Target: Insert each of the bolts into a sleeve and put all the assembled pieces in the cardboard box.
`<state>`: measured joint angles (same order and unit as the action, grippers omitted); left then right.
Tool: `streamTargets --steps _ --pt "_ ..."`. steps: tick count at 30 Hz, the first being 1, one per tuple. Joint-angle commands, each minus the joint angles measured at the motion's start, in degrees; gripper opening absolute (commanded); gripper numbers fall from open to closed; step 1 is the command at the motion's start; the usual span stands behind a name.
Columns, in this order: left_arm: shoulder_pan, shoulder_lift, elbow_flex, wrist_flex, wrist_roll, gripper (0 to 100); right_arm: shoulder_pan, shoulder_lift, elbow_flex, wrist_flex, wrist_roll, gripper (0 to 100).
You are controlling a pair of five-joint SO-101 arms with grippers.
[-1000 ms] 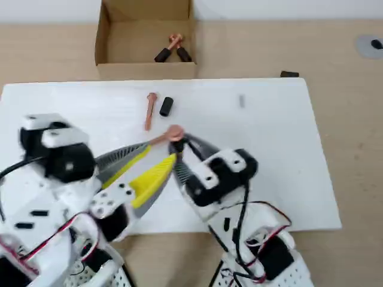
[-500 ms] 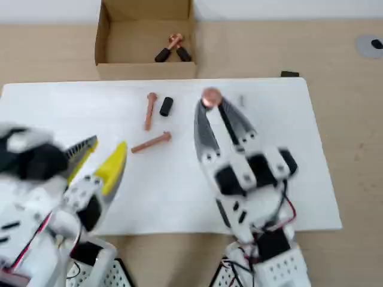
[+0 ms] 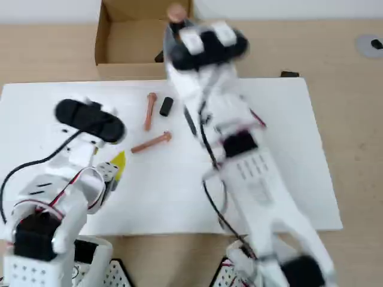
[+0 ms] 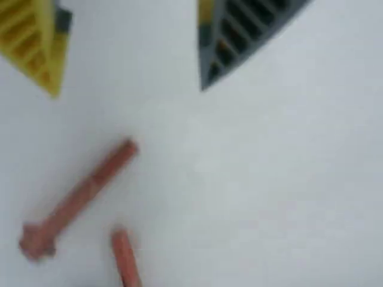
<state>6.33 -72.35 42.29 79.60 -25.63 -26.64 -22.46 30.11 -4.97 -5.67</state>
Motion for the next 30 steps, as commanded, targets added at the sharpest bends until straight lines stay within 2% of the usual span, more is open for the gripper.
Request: streamTargets --steps 1,18,25,30 --pt "-0.7 0.04 1.41 -0.09 -0.62 17 1.19 14.64 -17.98 2.55 0.35 0.9" --pt "-0.7 0.04 7.74 -0.09 -0.53 17 6.2 77.05 -83.3 23.74 0.26 0.9" --pt "-0.7 0.04 7.91 -0.7 -0.44 17 6.29 93.76 -105.01 33.58 0.44 1.2" --pt "-0.7 0.13 7.82 -2.37 1.49 17 6.29 100.53 -114.77 40.09 0.62 1.7"
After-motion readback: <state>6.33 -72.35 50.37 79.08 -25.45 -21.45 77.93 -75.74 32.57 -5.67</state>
